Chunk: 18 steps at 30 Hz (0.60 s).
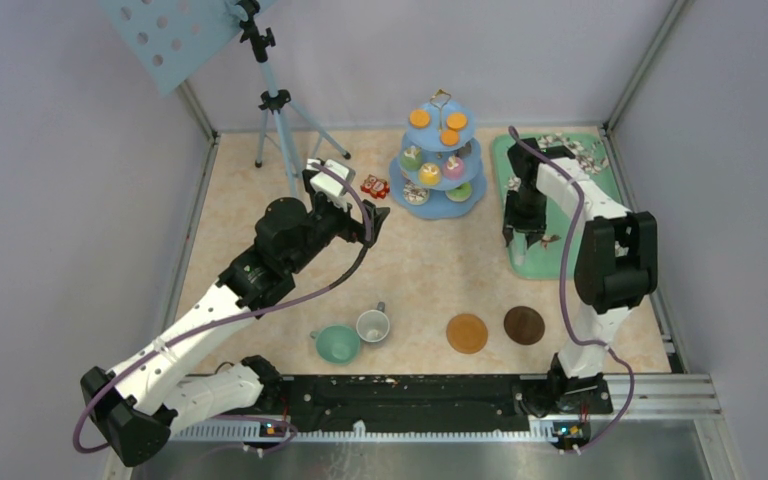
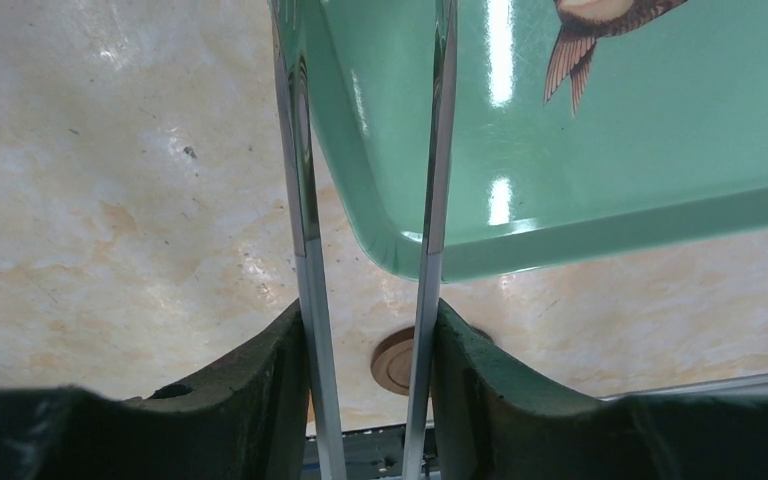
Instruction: Serve the afternoon tea
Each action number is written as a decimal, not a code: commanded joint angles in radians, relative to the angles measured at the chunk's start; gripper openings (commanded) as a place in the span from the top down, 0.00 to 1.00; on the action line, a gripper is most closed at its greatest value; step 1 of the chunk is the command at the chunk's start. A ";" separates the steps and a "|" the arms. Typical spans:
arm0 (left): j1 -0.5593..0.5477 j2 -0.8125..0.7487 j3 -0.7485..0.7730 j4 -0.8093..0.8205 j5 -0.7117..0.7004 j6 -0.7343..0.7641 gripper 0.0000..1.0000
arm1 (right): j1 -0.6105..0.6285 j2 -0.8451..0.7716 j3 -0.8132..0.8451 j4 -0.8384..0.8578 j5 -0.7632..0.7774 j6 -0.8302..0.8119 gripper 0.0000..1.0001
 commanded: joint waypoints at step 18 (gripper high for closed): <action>0.006 -0.010 -0.003 0.049 0.002 -0.006 0.01 | -0.181 -0.238 -0.128 0.201 -0.241 -0.014 0.94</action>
